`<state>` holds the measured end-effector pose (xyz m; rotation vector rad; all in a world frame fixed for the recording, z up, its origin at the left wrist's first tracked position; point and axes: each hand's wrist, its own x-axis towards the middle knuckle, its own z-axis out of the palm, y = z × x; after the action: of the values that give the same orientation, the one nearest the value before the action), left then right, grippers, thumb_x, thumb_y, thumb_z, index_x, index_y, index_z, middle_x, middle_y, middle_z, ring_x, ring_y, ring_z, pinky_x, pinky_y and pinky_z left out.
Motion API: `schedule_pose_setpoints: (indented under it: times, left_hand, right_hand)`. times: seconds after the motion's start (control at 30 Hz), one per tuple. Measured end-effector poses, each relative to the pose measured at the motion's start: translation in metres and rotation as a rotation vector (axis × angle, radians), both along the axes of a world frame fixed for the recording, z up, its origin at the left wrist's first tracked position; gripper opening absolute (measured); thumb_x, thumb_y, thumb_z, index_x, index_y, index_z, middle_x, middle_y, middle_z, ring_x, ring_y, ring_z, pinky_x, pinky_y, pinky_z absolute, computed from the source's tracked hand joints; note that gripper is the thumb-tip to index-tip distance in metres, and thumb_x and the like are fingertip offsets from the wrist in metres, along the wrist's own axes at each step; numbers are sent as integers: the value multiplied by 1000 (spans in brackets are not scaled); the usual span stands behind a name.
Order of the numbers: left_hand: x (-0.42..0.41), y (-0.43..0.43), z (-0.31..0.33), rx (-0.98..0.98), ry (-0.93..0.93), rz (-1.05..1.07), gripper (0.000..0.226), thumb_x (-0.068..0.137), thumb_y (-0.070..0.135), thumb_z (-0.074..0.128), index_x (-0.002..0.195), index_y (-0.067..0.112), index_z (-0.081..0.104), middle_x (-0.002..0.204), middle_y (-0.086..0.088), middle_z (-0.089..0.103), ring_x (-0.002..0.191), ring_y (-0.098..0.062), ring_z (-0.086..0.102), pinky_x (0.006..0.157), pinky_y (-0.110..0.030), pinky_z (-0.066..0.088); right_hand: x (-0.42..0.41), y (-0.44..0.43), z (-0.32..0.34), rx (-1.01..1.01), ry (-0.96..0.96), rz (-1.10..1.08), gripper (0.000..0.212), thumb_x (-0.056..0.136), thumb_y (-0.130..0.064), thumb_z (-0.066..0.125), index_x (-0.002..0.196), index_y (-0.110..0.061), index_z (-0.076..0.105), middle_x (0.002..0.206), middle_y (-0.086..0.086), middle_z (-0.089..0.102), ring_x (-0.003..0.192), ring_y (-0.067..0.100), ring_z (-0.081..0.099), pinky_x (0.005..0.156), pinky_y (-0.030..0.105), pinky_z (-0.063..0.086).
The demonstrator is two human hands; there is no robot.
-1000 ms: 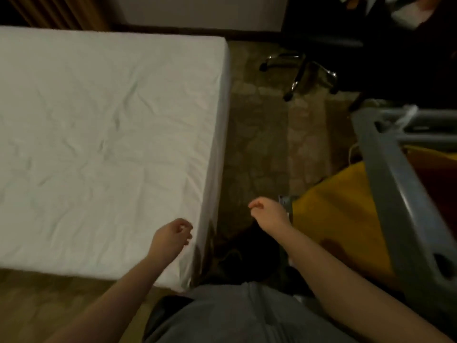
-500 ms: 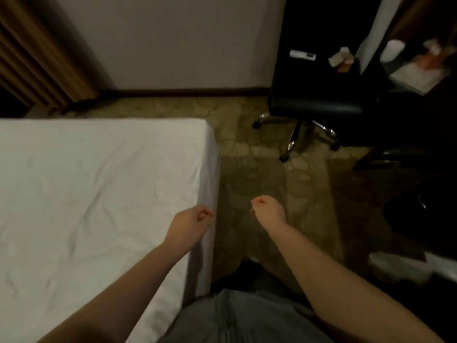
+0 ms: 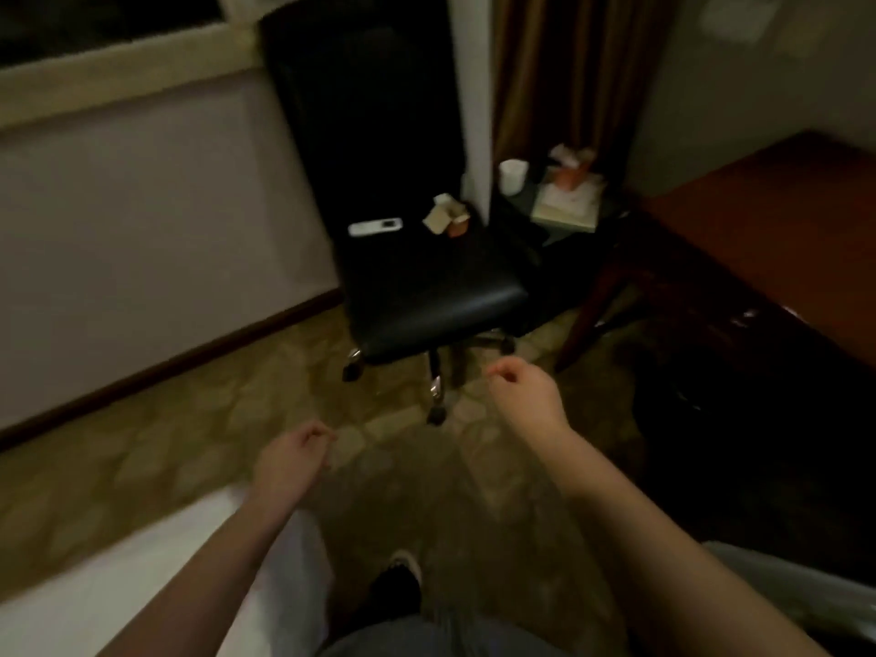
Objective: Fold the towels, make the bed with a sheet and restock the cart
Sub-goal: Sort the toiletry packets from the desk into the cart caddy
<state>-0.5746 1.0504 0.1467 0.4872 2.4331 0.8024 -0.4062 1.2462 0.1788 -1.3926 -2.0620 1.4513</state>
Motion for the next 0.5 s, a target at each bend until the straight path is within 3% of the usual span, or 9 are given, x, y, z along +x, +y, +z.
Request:
schedule_pose_setpoints:
  times: [0.1,0.2,0.33,0.5]
  left_hand:
    - [-21,91,14,6,32,-256,18,95,20,49,87,23,65,68,4,60,66,-16,55,61,-28,37]
    - [-5,179,26,26,54,-479,17,94,20,51,86,22,65,76,4,62,77,-15,57,68,-28,39]
    - [56,281,30,72,19,-770,16,95,22,51,85,26,63,79,9,60,74,-5,53,65,-27,40]
    - [150,379,20,80,-62,-963,17,95,22,51,85,27,64,78,3,64,72,-17,62,69,-36,51]
  right_hand:
    - [21,42,-12,-52,-65,-166,17,95,-20,52,107,-23,63,94,-11,57,87,5,56,76,23,49]
    - [68,71,-25,-123,-107,-380,18,94,-20,53,108,-24,63,98,-10,59,94,11,59,84,32,54]
    - [145,99,-47,-223,-142,-646,15,95,-19,51,103,-25,62,93,-4,63,73,10,58,55,22,43]
    - [225,162,-69,-334,-184,-751,19,94,-16,49,106,-18,64,97,2,65,85,18,61,72,29,48]
